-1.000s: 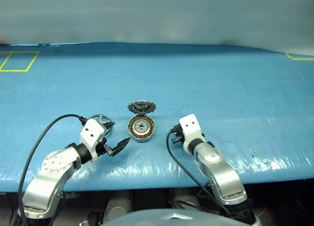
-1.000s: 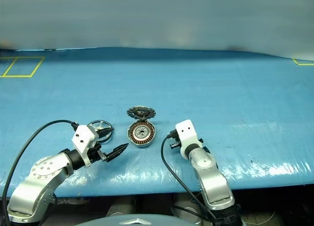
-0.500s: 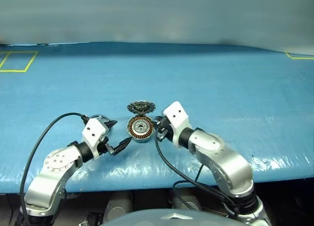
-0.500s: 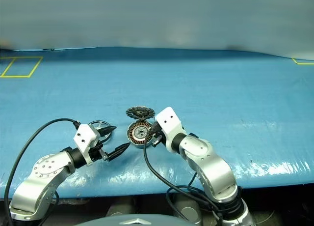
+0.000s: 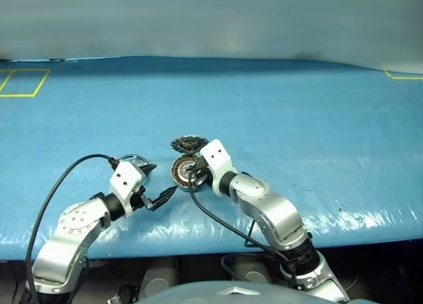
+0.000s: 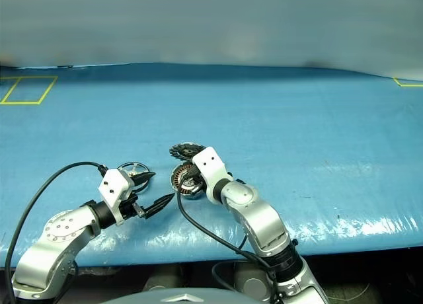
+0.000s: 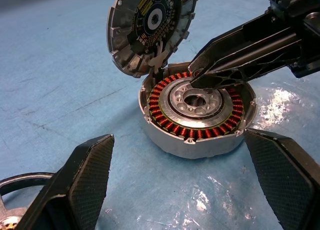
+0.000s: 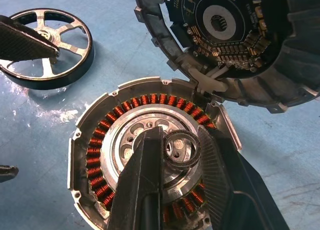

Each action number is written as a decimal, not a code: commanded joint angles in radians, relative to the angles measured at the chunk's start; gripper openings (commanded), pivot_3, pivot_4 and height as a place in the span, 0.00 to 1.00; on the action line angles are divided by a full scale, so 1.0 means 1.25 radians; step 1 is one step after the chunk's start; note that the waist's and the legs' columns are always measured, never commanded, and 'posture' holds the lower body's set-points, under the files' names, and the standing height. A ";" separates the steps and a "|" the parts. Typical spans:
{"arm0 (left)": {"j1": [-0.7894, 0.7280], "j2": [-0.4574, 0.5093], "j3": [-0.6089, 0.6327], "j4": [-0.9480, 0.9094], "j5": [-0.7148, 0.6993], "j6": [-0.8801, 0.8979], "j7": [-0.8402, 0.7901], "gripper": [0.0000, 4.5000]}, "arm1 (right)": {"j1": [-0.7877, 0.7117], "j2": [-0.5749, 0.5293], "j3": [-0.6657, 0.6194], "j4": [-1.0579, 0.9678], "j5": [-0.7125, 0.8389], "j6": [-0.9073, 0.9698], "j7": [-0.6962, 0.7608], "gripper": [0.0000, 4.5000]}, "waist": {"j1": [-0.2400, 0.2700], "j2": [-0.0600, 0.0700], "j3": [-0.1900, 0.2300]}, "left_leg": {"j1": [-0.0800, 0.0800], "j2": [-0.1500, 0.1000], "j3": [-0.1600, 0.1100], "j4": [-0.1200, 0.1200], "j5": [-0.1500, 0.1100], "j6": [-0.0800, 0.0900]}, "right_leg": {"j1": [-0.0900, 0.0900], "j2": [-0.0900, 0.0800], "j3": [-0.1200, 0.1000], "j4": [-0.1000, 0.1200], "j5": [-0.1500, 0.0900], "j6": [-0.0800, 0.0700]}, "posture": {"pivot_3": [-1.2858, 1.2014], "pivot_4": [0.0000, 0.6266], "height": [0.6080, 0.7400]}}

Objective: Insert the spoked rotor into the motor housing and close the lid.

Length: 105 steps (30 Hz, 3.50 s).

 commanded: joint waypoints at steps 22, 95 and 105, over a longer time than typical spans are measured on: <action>-0.005 -0.004 0.006 -0.013 0.001 -0.010 0.007 1.00 | 0.004 0.032 0.016 0.007 0.008 -0.026 0.001 0.15 | 0.000 0.000 0.000 | 0.000 0.000 0.000 0.000 0.000 0.000 | 0.000 0.000 0.000 0.000 0.000 0.000 | 0.52 0.24 1.00; 0.003 0.003 0.007 -0.017 0.000 -0.009 0.003 1.00 | -0.014 0.026 0.014 -0.039 0.044 0.090 -0.059 0.00 | -0.001 0.000 0.000 | 0.000 0.000 0.000 0.000 0.000 0.000 | 0.000 0.000 0.000 0.000 0.000 0.000 | 0.52 0.24 1.00; 0.005 0.001 0.002 -0.016 0.002 -0.010 0.003 1.00 | -0.013 0.029 -0.011 -0.024 0.033 0.077 -0.075 0.00 | -0.001 0.000 0.000 | 0.000 0.000 0.000 0.000 0.000 0.000 | 0.000 0.000 0.000 0.000 0.000 0.000 | 0.52 0.24 1.00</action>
